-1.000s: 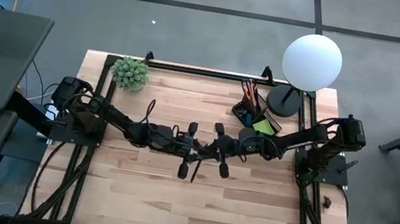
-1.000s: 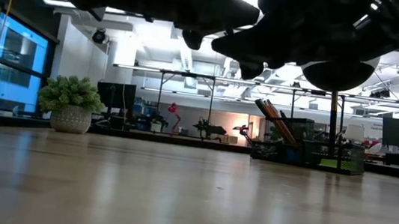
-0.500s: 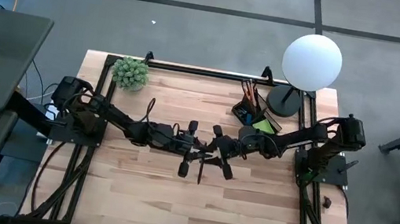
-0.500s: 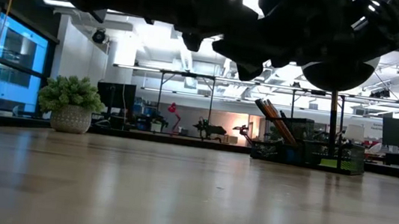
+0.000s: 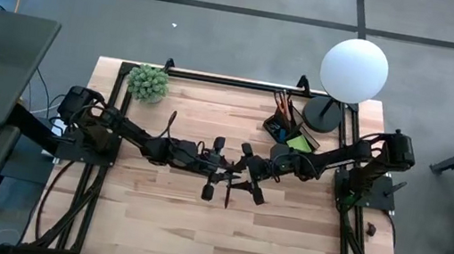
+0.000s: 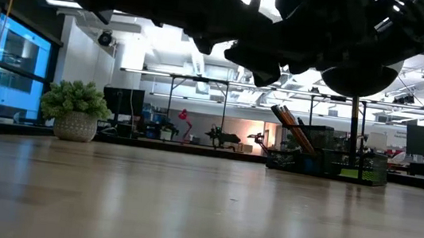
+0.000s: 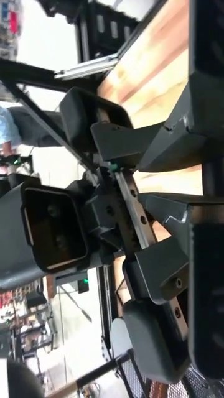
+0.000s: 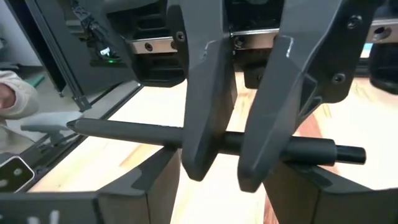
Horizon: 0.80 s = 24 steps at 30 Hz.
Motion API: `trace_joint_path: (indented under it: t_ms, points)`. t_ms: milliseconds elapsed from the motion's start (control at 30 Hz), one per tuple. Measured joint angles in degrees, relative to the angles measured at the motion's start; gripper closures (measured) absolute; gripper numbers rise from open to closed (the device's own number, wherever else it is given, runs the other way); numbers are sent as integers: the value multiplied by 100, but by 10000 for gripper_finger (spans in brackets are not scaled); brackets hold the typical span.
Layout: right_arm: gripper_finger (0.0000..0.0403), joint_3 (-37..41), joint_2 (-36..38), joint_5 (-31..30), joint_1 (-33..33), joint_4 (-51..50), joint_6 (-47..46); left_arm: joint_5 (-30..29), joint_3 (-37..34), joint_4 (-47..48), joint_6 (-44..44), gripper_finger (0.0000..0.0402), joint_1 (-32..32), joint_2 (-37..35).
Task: Pick and place office supplies into organizer
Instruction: Put the black pen into the black desk organizer
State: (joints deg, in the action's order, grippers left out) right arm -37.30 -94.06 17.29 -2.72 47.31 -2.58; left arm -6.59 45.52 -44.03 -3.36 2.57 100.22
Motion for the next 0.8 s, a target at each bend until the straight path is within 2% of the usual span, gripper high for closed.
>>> trace_joint_path:
  t_ms: [367,500,667,800]
  points:
    - [198,0,-11,2,-2,-158,29,839,7,336,-420,341,-12,-2]
    - [198,0,-11,-199,-13,-192,51,1209,0,384,-333,334,-15,-2]
    - [198,-6,-12,-685,26,-69,164,1248,-7,557,86,319,26,8]
    - [198,-75,2,-731,20,277,73,1172,-29,914,-414,306,14,46]
